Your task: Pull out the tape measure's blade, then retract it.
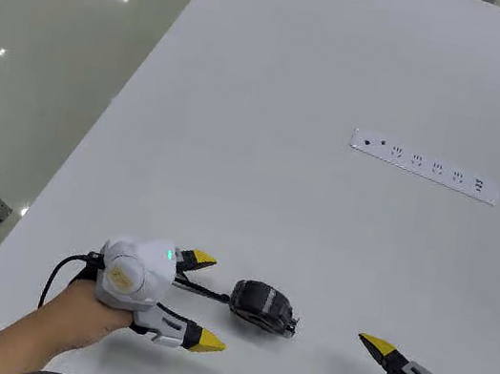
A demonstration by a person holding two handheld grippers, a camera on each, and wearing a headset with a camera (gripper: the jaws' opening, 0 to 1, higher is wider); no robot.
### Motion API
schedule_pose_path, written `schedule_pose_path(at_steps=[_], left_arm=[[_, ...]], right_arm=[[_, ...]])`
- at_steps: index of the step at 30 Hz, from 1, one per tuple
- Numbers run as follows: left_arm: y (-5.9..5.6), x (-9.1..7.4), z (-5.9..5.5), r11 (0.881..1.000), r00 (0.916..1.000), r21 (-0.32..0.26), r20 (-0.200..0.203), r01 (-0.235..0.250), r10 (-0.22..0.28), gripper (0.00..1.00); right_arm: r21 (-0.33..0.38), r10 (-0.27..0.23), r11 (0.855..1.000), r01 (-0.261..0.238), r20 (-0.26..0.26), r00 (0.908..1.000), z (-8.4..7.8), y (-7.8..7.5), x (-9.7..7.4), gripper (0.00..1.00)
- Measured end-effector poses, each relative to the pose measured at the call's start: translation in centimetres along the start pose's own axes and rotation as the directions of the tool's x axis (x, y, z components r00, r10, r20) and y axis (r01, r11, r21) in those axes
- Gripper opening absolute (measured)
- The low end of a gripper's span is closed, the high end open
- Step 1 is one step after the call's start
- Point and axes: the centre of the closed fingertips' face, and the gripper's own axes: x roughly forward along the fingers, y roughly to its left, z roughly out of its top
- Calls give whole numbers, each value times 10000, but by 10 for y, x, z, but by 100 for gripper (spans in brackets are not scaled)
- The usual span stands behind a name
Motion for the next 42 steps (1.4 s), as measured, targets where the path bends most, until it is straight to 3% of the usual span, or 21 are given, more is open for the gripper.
schedule_pose_path(at_steps=[29,42], left_arm=[[9,23,-6,9983,9987,417,-338,403,-389,66],[10,34,-6,9966,9973,536,-420,624,-602,59]], right_arm=[[226,365,9991,-365,-12,9993,-3,-8,21,54],[284,443,9986,-441,-65,9990,-7,-10,28,53]])
